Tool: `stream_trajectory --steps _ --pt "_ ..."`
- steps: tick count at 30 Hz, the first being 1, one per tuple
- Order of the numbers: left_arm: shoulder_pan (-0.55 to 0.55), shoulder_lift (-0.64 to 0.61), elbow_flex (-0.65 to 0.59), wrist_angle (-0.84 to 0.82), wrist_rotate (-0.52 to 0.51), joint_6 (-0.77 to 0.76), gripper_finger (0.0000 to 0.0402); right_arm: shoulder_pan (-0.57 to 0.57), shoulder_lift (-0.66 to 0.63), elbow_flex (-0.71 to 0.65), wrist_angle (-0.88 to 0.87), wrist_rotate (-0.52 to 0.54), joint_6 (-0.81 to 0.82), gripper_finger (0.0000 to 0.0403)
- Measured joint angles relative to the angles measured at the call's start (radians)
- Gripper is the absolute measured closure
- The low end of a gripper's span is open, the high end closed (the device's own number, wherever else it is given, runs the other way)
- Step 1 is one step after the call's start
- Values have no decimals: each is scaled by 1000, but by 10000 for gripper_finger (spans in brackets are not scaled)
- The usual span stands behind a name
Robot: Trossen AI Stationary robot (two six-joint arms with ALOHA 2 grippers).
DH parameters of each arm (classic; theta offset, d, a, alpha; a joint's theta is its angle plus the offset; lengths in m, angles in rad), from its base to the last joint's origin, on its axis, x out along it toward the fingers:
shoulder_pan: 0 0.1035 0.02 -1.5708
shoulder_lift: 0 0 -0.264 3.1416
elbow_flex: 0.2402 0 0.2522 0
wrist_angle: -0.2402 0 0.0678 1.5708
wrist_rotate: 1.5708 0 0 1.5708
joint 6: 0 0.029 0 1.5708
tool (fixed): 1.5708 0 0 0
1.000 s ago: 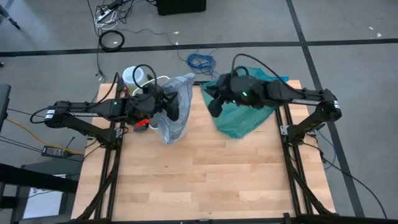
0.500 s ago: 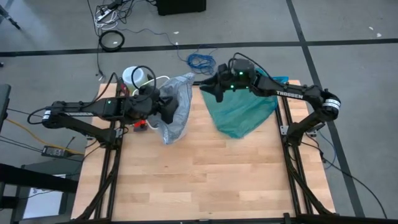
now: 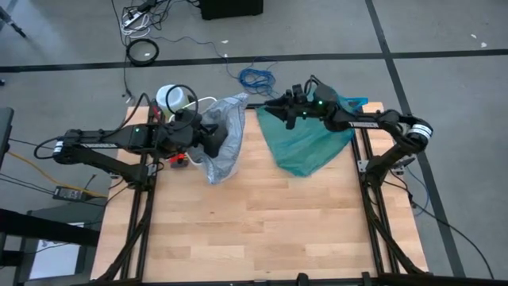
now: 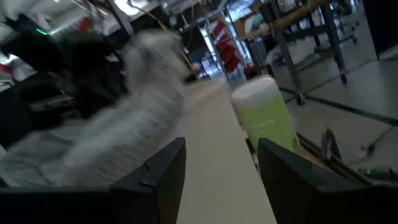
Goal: Place trash/remove bag and relplace
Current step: Remove the light blue trash bag from the trash bin
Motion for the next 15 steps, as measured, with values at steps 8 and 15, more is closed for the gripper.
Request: stream_trajectory --steps 8,15 --pt "0 0 0 -3 41 -33 394 14 184 17 343 -12 115 217" --pt "0 0 0 -60 66 -73 394 23 318 50 433 8 234 220"
